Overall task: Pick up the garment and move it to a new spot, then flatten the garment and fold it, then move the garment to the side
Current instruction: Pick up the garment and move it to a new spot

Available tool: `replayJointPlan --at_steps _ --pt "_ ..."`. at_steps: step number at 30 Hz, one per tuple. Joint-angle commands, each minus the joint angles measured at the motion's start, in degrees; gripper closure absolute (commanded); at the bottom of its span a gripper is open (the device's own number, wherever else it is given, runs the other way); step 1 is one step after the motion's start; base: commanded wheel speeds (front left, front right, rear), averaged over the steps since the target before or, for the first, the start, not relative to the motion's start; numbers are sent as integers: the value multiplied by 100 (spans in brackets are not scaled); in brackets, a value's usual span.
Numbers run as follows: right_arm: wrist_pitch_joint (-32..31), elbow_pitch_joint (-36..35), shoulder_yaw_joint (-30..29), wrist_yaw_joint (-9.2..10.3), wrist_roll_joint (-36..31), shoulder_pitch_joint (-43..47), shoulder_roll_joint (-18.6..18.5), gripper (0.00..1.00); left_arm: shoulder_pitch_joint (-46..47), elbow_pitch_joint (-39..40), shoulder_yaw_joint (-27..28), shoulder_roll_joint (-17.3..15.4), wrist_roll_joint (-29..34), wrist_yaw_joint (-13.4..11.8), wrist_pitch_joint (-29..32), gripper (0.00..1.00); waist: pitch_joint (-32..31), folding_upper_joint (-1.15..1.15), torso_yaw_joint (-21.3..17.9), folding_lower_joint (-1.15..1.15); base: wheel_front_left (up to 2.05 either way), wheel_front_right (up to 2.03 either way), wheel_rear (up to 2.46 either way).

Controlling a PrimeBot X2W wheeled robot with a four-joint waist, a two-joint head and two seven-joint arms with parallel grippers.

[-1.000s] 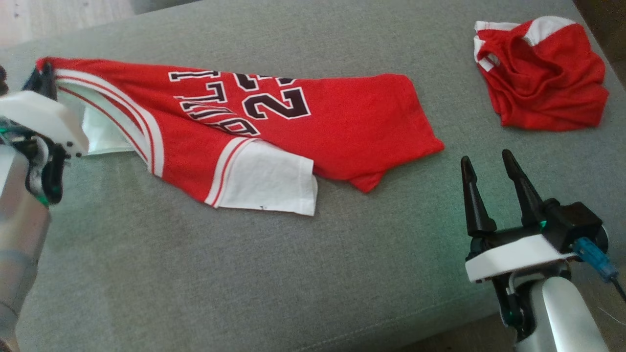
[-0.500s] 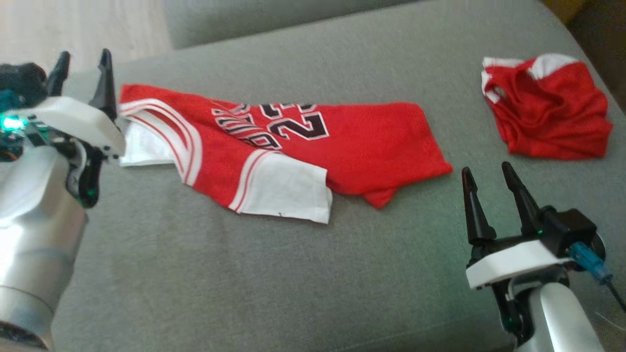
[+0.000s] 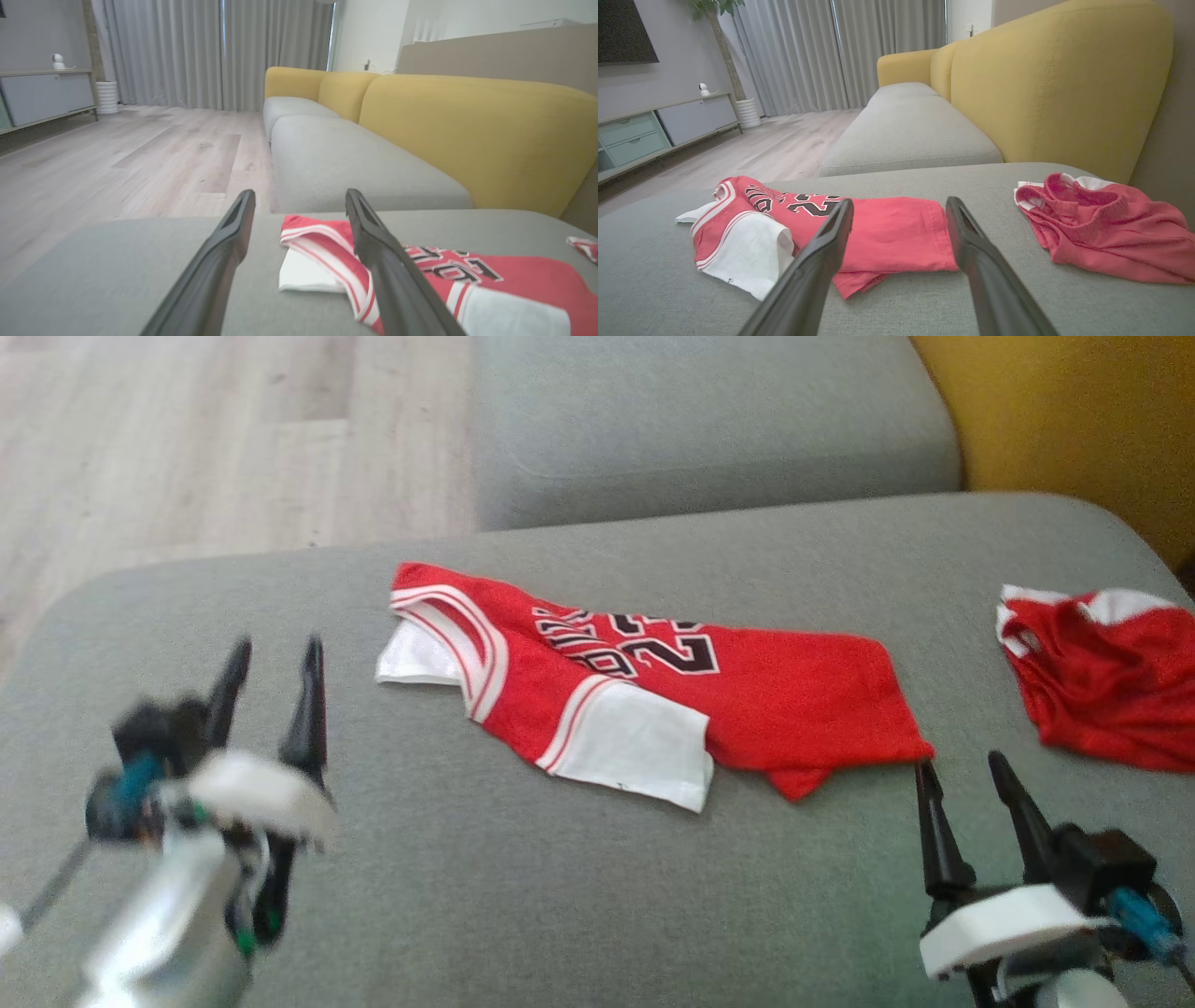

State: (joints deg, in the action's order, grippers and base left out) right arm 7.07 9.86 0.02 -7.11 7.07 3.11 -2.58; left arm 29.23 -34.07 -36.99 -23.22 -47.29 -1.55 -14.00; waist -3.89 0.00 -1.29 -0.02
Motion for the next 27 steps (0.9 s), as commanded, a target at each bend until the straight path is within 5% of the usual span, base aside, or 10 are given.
replayJointPlan --at_steps 1,8,14,27 --pt "81 -209 104 -37 56 -82 -30 0 -69 408 283 -267 89 -195 -78 0 -167 0 205 2 0 0 0" --pt "259 -182 109 -37 164 195 -30 0 -1782 2008 601 -277 350 -1065 -97 0 -251 0 416 2 0 0 0" --pt "450 -90 198 -37 225 340 -30 0 -2824 2595 932 -74 498 -1477 -98 0 -320 0 456 2 0 0 0" --pt "619 238 306 -37 66 328 -30 0 -3335 2738 990 3 691 -1356 -90 0 -403 0 430 2 0 0 0"
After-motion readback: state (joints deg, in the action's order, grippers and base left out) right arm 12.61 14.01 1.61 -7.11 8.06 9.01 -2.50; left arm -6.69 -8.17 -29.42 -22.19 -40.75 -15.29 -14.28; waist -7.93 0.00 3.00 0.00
